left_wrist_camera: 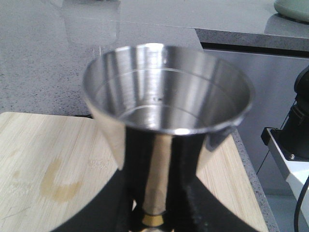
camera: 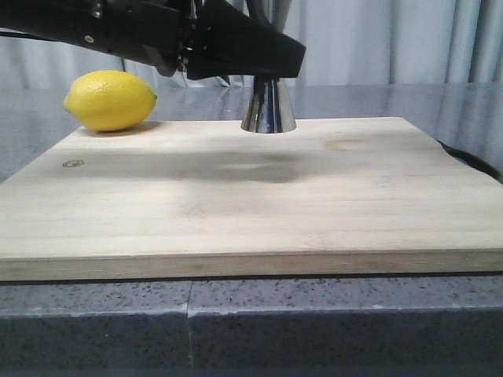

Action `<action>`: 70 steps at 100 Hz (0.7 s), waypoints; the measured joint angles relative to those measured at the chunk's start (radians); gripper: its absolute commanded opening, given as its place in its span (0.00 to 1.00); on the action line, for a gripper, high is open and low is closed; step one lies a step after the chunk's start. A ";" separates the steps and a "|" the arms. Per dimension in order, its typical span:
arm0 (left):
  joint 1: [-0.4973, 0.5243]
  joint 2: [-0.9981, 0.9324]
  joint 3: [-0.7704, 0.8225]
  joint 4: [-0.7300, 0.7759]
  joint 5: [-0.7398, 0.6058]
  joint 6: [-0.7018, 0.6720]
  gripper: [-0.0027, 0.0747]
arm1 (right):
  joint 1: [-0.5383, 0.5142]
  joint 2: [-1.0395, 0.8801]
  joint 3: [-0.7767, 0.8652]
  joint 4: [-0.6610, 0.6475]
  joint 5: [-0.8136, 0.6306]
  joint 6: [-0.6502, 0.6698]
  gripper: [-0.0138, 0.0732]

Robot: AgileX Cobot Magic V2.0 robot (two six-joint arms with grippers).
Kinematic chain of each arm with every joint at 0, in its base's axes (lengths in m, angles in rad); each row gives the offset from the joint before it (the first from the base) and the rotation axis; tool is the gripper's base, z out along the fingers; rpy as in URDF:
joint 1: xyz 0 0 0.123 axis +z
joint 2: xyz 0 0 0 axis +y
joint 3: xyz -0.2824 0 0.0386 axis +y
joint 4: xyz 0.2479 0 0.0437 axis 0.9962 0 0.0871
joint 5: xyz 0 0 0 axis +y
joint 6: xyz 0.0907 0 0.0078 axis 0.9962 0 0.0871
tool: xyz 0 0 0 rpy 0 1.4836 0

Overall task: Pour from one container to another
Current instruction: 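Tilt the beaker with the right gripper toward the jigger cup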

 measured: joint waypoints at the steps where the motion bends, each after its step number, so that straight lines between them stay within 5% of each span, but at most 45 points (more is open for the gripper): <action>1: 0.000 0.000 0.000 0.000 0.000 0.000 0.02 | 0.000 0.000 0.000 -0.002 0.000 0.000 0.30; 70: 0.000 0.000 0.000 0.000 0.000 -0.001 0.02 | 0.061 0.000 -0.004 -0.095 0.018 0.000 0.30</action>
